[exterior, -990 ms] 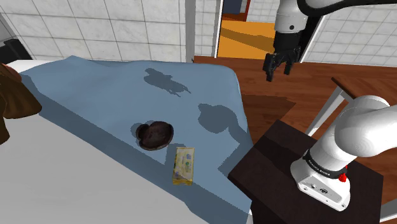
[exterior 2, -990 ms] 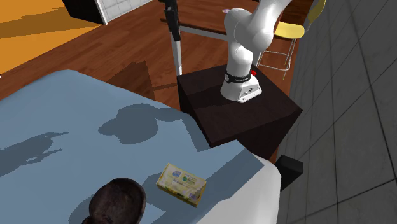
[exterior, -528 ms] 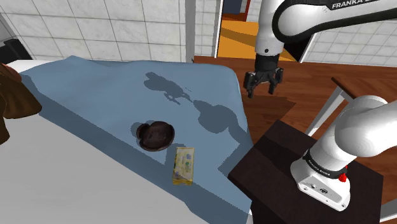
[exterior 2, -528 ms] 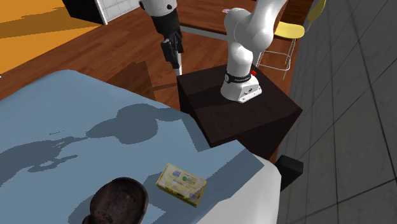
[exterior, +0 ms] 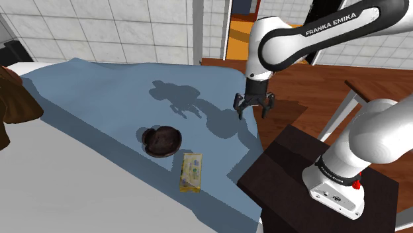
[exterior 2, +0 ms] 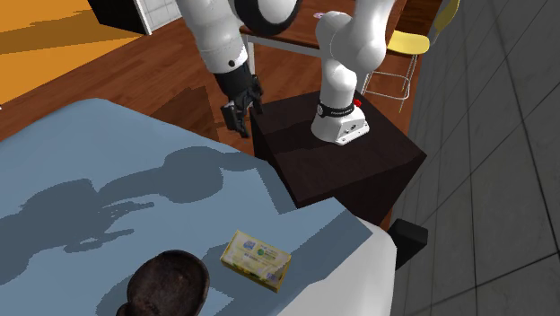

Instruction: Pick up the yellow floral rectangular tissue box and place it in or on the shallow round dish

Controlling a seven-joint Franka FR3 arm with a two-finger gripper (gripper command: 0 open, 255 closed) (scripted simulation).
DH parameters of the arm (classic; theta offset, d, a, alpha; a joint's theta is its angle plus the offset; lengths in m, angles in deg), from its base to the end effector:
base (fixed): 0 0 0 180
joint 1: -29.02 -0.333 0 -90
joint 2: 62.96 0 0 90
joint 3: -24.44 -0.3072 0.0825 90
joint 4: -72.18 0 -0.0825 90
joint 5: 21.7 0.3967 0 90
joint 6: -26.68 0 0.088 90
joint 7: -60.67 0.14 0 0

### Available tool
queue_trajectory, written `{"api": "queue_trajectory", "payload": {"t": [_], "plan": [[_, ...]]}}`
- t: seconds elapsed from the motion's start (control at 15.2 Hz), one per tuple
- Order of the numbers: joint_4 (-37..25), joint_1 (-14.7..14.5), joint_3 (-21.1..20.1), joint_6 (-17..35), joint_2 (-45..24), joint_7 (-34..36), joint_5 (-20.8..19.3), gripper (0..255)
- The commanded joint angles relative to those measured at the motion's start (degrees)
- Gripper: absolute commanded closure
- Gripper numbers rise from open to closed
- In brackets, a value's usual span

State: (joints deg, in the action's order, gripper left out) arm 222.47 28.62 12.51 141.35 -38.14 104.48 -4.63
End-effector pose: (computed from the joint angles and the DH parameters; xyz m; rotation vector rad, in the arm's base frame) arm 0.3670 0.0997 0.3273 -2.8539 1.0868 0.3774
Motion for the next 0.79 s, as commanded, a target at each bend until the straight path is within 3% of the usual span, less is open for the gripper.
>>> {"api": "queue_trajectory", "payload": {"t": [0.0,0.73], "plan": [[-0.4,-0.4,-1.5,4.5,-4.6,3.2,2.4,0],[-8.7,-2.6,-6.0,24.7,-30.1,16.8,12.1,0]]}}
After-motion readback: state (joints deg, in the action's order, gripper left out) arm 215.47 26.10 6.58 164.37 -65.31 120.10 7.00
